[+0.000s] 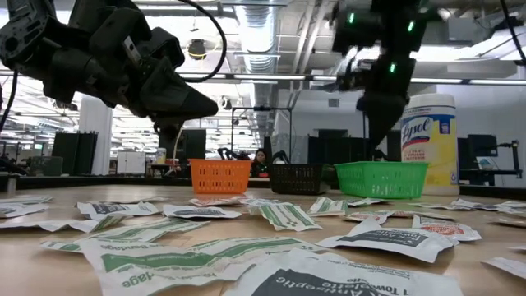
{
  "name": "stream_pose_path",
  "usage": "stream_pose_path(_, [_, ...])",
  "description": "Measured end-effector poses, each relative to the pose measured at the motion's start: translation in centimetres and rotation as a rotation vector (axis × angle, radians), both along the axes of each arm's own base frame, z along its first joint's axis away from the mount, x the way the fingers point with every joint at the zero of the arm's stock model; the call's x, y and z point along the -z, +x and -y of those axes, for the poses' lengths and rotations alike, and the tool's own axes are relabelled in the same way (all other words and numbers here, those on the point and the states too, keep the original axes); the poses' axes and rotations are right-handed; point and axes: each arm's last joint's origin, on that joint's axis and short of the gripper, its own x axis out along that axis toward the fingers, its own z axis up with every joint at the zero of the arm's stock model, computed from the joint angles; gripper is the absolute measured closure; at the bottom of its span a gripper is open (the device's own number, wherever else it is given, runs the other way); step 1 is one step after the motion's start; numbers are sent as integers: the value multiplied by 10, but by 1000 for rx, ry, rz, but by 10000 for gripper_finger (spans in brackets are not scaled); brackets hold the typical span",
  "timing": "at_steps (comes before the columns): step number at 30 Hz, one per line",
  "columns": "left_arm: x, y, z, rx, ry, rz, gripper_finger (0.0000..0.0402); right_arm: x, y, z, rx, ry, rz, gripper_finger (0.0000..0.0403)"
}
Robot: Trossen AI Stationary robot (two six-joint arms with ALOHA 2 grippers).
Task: Pick & Place First Aid Supplies
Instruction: Put the green bandage pack into the green basket
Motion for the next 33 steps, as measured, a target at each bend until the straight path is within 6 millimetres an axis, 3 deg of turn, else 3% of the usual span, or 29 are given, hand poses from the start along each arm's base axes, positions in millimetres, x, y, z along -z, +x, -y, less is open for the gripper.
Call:
stream_pose_path(5, [-16,10,8,30,92,60,344,-36,5,-34,-127,-6,135,252])
stream_pose_path(9, [-32,20,19,67,152,79,305,-55,-9,-62,-199,-78,286,263])
stream_pose_path(14, [-37,19,22,69,178,-208,261,-40,-37,-93,-245,-67,474,270])
stream_pose_path(20, [-33,-7,18,-37,134,-482,248,-7,-48,-112,-367,46,671,269])
stream_pose_path(27, [8,-29,14,-146,62,-639,262,-6,-44,-115,-439,133,698,270])
stream_pose_path(33, [29,-22,16,-195,149,-611,283,-6,-43,-112,-427,128,697,270])
